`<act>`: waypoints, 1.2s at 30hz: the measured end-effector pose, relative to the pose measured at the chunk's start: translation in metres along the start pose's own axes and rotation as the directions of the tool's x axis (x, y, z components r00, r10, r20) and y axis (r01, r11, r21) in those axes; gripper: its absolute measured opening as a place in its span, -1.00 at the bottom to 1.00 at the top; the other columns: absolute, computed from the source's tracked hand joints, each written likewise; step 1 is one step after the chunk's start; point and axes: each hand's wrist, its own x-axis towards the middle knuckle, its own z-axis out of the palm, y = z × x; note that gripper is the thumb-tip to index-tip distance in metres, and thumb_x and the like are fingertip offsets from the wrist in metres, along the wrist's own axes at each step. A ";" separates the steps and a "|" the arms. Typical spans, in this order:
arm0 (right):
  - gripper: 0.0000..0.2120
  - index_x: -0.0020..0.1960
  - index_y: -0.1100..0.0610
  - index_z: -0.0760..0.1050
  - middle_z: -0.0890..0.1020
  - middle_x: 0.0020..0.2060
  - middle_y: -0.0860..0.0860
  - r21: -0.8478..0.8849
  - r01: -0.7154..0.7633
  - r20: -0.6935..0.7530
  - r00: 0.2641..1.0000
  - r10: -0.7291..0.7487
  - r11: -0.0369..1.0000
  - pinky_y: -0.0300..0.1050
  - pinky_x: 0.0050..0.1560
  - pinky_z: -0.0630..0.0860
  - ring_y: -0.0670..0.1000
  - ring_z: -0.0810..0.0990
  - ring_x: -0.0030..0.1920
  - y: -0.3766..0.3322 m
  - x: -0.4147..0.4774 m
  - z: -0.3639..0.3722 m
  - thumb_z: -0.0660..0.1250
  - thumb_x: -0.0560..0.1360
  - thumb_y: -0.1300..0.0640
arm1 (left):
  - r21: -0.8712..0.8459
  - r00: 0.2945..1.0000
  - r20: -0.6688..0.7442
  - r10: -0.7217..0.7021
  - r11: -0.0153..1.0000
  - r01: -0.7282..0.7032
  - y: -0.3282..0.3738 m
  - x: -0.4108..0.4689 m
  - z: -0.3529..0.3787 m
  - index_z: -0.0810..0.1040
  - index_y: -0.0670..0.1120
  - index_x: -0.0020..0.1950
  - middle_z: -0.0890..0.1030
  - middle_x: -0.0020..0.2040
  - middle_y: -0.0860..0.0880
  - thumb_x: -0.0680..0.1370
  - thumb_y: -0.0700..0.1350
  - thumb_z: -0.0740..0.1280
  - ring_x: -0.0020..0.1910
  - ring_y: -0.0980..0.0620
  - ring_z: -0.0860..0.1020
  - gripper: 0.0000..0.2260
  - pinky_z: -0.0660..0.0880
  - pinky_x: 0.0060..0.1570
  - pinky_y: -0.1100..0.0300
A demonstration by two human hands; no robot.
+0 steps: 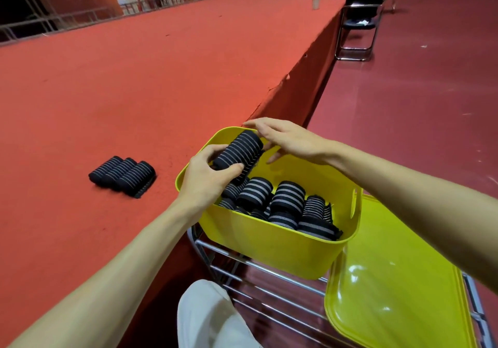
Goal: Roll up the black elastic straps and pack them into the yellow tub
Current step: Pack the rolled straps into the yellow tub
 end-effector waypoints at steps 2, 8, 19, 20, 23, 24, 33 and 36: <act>-0.67 0.36 0.09 0.45 0.56 0.22 0.07 0.111 0.023 0.074 0.997 -0.031 0.994 -0.06 -0.03 0.64 0.02 0.60 0.13 -0.004 0.002 0.006 0.24 0.62 0.05 | 0.007 1.000 0.011 0.004 1.000 -0.004 0.000 0.000 -0.002 0.57 0.00 0.09 0.63 -0.06 0.08 0.43 -0.19 0.49 -0.23 0.33 0.56 -0.73 0.46 -0.25 0.44; -0.73 0.17 0.20 0.56 0.60 0.04 0.06 0.040 0.034 0.087 0.996 -0.037 0.999 -0.19 -0.09 0.56 -0.13 0.59 -0.04 0.006 0.004 -0.003 0.43 0.48 0.20 | 0.072 0.979 0.200 -0.026 0.997 0.012 -0.002 0.002 -0.001 0.56 0.02 0.14 0.64 0.01 0.08 0.44 -0.07 0.50 -0.07 0.22 0.61 -0.70 0.52 -0.08 0.31; -0.56 0.24 0.21 0.52 0.64 0.06 0.08 -0.711 -0.311 0.113 0.834 0.539 0.630 -0.07 -0.01 0.57 0.13 0.64 0.01 0.068 -0.007 -0.048 0.45 0.47 -0.01 | 0.312 0.852 0.515 -0.091 0.946 -0.087 -0.008 0.011 -0.007 0.55 0.02 0.19 0.69 -0.11 0.06 0.56 -0.03 0.36 -0.08 0.15 0.65 -0.79 0.53 0.04 0.15; -0.58 0.22 0.20 0.54 0.65 0.06 0.09 -0.755 -0.309 0.107 0.813 0.573 0.579 -0.10 -0.03 0.54 0.10 0.64 -0.02 0.072 -0.008 -0.046 0.44 0.47 -0.02 | 0.305 0.854 0.514 -0.087 0.948 -0.087 -0.008 0.010 -0.007 0.56 0.01 0.17 0.69 -0.11 0.05 0.57 -0.05 0.36 -0.09 0.15 0.64 -0.81 0.51 -0.02 0.21; -0.57 0.29 0.19 0.50 0.63 0.12 0.10 -0.794 -0.324 0.105 0.761 0.640 0.515 -0.12 0.01 0.53 0.06 0.61 -0.02 0.085 -0.006 -0.036 0.40 0.51 -0.01 | 0.283 0.870 0.490 -0.052 0.954 -0.103 -0.012 0.010 -0.007 0.60 0.01 0.10 0.68 -0.11 0.05 0.57 -0.08 0.36 -0.12 0.14 0.64 -0.88 0.50 -0.11 0.27; -0.55 0.34 0.19 0.46 0.61 0.16 0.10 -0.802 -0.324 0.109 0.746 0.657 0.501 -0.10 0.06 0.52 0.08 0.61 0.05 0.087 -0.006 -0.032 0.38 0.53 0.00 | 0.282 0.877 0.479 -0.039 0.953 -0.112 -0.012 0.011 -0.008 0.61 0.01 0.08 0.68 -0.11 0.06 0.56 -0.08 0.37 -0.12 0.13 0.64 -0.89 0.54 -0.08 0.24; -0.65 0.20 0.19 0.54 0.60 -0.16 0.04 -0.931 -0.189 0.046 0.788 0.613 0.313 -0.04 -0.28 0.64 0.03 0.62 -0.35 0.079 -0.006 -0.026 0.45 0.48 0.07 | 0.293 0.951 0.304 0.052 0.945 -0.145 -0.010 0.007 -0.021 0.64 0.05 -0.01 0.66 -0.11 0.09 0.55 -0.11 0.38 -0.10 0.09 0.61 -0.92 0.53 -0.05 0.21; -0.65 0.22 0.17 0.53 0.63 0.04 0.10 -0.973 -0.105 0.022 0.846 0.533 0.208 -0.12 -0.35 0.53 0.04 0.57 -0.26 0.061 -0.008 -0.018 0.46 0.47 0.12 | 0.304 0.965 0.254 0.067 0.941 -0.146 -0.005 0.001 -0.027 0.65 0.03 -0.01 0.66 -0.10 0.08 0.55 -0.12 0.38 -0.10 0.10 0.61 -0.92 0.51 -0.08 0.27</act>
